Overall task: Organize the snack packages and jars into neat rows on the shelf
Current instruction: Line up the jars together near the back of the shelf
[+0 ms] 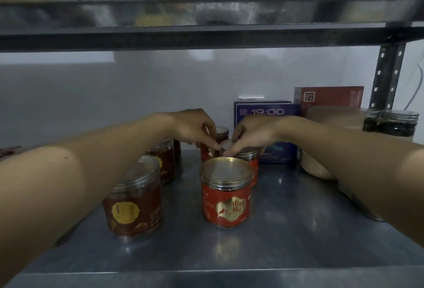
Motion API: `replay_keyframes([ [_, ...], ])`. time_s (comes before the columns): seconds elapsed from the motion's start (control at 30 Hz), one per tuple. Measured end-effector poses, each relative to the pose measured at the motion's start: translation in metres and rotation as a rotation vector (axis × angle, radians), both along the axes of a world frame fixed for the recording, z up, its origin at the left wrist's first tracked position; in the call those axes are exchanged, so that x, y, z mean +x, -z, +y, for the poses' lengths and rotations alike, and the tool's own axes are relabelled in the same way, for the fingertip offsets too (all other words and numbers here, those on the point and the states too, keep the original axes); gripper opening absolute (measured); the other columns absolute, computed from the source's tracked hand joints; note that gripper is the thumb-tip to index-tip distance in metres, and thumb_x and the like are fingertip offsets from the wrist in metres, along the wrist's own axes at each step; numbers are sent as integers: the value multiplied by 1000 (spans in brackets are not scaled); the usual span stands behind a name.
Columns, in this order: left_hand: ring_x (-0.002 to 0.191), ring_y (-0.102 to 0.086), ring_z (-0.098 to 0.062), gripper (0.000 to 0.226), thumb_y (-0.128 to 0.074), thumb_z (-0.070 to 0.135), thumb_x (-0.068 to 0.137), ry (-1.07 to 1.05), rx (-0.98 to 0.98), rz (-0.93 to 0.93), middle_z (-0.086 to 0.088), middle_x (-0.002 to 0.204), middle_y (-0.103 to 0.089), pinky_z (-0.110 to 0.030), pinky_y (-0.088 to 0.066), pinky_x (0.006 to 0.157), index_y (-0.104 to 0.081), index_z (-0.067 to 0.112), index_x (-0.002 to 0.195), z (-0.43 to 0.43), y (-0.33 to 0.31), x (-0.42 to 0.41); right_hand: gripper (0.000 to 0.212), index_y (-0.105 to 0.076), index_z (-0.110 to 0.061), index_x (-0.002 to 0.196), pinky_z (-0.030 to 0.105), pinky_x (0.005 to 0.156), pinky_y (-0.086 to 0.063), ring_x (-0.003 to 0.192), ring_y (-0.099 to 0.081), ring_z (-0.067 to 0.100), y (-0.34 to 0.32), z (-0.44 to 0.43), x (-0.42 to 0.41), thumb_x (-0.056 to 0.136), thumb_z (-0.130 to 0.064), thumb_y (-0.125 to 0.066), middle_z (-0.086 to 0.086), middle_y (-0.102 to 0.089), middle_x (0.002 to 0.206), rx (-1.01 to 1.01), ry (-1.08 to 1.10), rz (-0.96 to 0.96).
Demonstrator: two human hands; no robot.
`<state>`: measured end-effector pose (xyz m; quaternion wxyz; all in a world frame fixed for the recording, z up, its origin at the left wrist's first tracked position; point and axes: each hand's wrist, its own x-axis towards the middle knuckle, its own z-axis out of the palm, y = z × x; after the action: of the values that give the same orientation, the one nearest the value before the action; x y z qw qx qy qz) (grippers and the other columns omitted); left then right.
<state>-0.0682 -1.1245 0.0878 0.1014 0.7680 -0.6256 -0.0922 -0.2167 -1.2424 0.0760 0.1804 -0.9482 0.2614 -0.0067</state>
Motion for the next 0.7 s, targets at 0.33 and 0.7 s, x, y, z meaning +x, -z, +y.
replay_keyframes([
  [0.33, 119, -52, -10, 64, -74, 46, 78, 62, 35, -2, 8, 133, -56, -32, -43, 103, -53, 28, 135, -4, 7, 20, 65, -59, -18, 130, 31, 91, -55, 103, -65, 18, 10, -1, 12, 75, -43, -81, -3, -57, 123, 154, -23, -78],
  [0.7, 117, -52, -15, 64, -79, 22, 77, 37, -31, 150, 0, 133, -53, -22, -48, 84, -51, 28, 134, -11, 3, 29, 50, -58, -23, 117, 21, 72, -56, 94, -63, 8, 16, -4, 22, 75, -39, -80, -5, -64, 111, 312, -19, -293],
])
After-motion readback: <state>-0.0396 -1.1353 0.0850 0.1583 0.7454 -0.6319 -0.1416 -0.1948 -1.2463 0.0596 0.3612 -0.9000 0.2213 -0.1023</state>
